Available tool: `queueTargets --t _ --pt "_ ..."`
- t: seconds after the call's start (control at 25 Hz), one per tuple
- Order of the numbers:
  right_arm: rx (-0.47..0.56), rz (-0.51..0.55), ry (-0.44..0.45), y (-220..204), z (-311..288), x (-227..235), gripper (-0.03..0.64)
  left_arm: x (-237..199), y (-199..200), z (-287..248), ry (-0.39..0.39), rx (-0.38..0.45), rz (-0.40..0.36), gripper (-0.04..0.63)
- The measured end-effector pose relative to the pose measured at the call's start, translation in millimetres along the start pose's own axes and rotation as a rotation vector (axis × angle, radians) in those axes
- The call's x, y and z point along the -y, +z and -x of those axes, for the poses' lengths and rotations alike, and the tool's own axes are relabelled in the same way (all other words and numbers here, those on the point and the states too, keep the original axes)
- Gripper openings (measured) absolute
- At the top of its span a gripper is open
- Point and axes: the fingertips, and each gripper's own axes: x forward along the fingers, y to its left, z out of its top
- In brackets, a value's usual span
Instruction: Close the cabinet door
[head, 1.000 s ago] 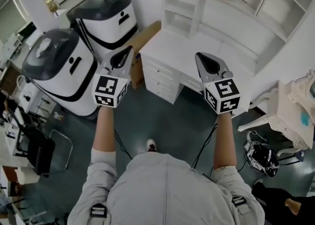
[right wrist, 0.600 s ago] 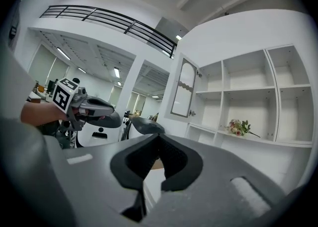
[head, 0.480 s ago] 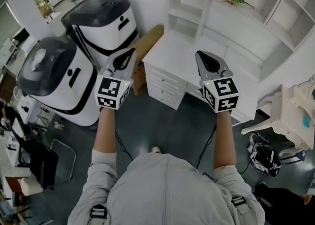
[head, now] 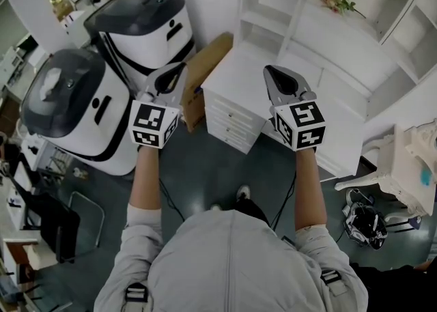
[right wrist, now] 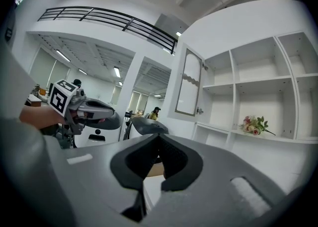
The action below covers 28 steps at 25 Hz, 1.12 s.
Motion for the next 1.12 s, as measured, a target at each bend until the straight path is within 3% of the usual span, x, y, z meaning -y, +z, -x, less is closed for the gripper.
queueTargets --t 0.36,0.76,1.0,1.12 --pt "0.028 0.001 0.061 -0.1 -72.7 41.3 0.003 -34.0 -16.9 -57.6 0.055 -0.038 -0.006 0.017" --pt "0.066 0.015 0.156 16.5 -147.4 99.2 0.003 -63.2 -11.5 -122.0 0.173 -0.045 -0.007 0.017" --pt "0.06 0.027 0.218 14.0 -181.9 107.2 0.006 -75.1 -17.6 -142.5 0.217 -0.058 -0.005 0.017" --pt "0.067 0.021 0.236 17.9 -197.0 104.3 0.052 -85.6 -21.5 -146.2 0.224 -0.059 -0.005 0.017"
